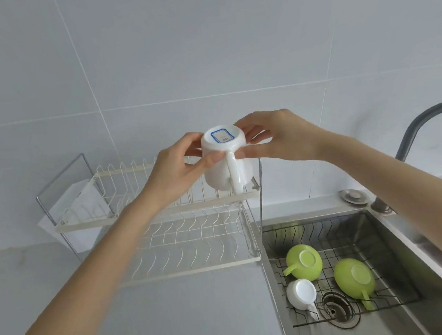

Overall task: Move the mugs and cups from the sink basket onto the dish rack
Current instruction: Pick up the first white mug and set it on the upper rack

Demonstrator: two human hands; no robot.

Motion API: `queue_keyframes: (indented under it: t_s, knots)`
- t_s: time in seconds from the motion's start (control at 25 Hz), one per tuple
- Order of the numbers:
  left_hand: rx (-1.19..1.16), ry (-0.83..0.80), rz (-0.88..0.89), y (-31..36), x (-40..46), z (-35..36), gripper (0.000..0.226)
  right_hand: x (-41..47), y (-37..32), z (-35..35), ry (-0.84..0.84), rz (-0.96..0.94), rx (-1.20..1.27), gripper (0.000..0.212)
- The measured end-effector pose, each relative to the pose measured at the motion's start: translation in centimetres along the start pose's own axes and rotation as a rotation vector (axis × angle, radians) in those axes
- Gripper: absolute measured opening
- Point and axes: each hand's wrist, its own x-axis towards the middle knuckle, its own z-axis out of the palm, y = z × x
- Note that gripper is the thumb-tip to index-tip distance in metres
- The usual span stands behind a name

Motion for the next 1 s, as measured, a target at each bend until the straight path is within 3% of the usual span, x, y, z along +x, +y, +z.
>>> queue_keyframes:
  t_s: [0.28,0.44,0.68,1.0]
  knots:
    - [-0.055,-0.096,-0.097,-2.7,5.2,-1.5,0.037,5.6,1.1,0.2,-0.072,0.040,-0.095,0.053]
    - [0.017,-0.184,-0.144,-5.7,7.3,-0.6,0.041,8.5,3.0,1.8,-0.209,0.063,-0.298,0.066]
    - [0.031,-0.336,-0.275,-10.3,8.2,1.7,0.042,11.5,6.3,5.1,-0.424,0.186,-0.428,0.065]
    - [0.132,-0.403,-0.342,-12.1,7.7,2.8,0.044,11.8,7.0,7.0,-0.475,0.158,-0.580,0.063]
